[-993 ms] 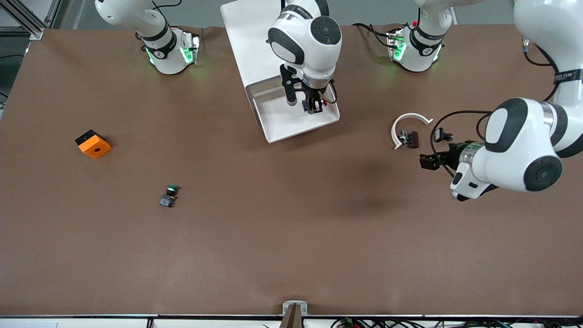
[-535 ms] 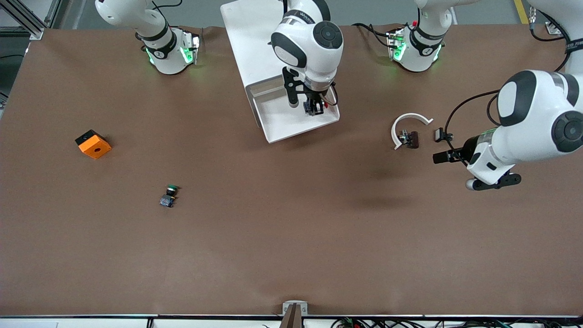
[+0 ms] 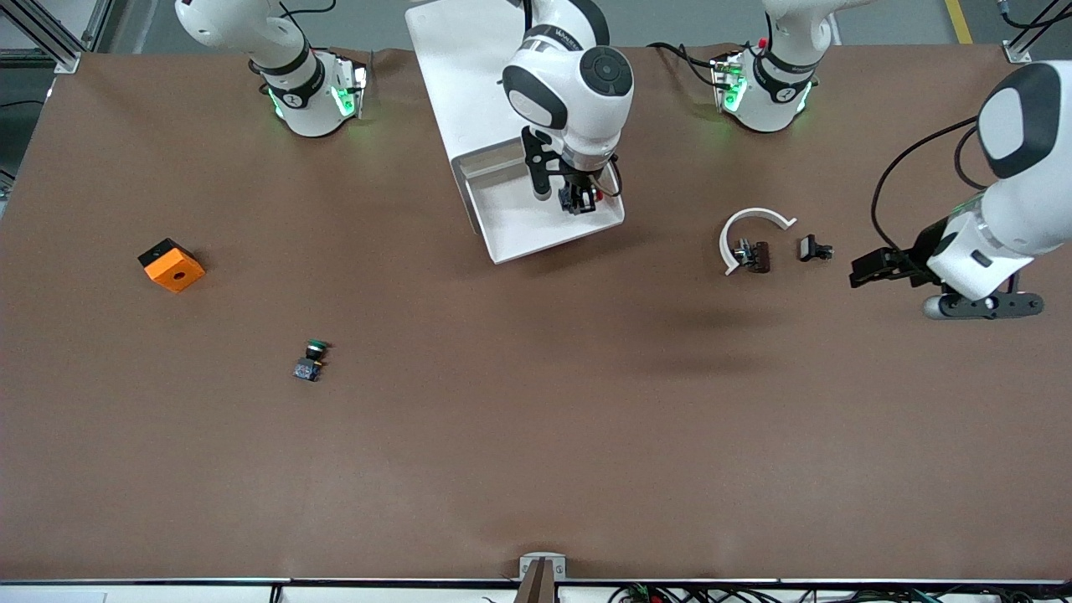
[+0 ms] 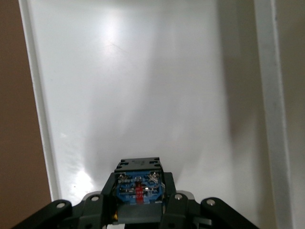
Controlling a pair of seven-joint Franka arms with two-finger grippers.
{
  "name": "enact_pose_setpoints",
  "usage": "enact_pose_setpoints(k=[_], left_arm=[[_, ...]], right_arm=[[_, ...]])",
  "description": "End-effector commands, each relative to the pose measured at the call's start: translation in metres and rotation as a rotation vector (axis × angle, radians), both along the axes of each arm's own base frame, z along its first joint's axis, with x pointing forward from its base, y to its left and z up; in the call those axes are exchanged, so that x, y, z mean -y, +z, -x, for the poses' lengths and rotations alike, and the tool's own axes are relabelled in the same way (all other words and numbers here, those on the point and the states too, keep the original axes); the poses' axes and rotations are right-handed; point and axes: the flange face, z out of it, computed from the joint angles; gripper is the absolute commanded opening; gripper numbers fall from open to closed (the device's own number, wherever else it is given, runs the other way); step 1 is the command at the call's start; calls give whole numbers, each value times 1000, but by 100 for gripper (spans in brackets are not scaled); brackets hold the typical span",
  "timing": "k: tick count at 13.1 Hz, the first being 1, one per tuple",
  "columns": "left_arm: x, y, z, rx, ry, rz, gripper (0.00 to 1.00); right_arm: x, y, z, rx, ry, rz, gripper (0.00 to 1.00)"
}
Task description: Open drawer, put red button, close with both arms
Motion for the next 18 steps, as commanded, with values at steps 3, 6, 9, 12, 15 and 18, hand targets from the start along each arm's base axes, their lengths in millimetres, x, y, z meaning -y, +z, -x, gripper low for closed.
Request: enact_pose_setpoints(k=[3,6,9,12,15,18], left_arm=[[-8,64,13,111,-43,-39,100],[-16,92,20,158,-30,-52,100],[-16,108,21,157,-26,-49,100],[-9,105,19,152,-32,-41,100],[-5,106,19,153,-32,-33,100],[6,99,14,153,-38,-33,100]], right_arm=[[2,-6,-13,8,6,-6,100],[9,15,-31,14,55,-37,100],[38,52,-60,-18,125,-79,100],[87,95,-94,-102,268,-72,100],[148,131,-134,-130,374,-88,100],[210,147,-171,-156,502,-108,100]])
